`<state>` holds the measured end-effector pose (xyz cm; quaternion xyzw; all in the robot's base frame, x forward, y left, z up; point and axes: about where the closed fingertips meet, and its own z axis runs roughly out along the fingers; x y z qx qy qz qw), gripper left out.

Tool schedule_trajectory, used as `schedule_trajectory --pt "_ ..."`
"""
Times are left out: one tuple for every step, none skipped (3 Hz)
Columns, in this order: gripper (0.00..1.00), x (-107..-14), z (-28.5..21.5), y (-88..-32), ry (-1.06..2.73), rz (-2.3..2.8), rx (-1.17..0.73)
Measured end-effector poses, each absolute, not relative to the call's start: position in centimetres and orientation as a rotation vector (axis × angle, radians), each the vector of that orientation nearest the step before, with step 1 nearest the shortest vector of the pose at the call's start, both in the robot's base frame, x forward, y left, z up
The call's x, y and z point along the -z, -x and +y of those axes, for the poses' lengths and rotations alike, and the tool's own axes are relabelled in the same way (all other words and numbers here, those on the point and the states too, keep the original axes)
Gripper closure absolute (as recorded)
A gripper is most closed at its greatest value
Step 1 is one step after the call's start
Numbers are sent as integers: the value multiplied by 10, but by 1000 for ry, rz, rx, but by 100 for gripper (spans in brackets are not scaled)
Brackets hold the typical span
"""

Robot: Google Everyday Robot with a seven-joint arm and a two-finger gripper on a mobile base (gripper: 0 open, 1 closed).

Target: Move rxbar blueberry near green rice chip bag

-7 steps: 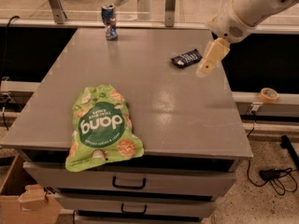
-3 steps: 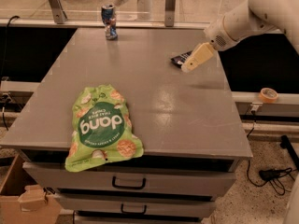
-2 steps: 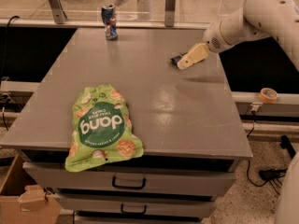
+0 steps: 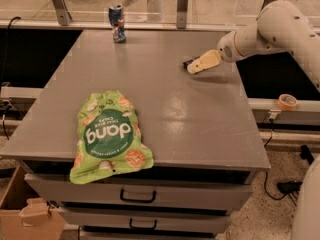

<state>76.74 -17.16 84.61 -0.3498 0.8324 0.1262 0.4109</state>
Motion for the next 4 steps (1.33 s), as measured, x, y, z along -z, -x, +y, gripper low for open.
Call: schedule_trajectory --pt "18 -836 -164 -767 848 2105 -379" --pt "41 -832 -154 -767 855 2105 -415" --pt "64 -830 -147 -766 864 2107 -433" --pt "88 -833 -147 -766 864 2107 -432"
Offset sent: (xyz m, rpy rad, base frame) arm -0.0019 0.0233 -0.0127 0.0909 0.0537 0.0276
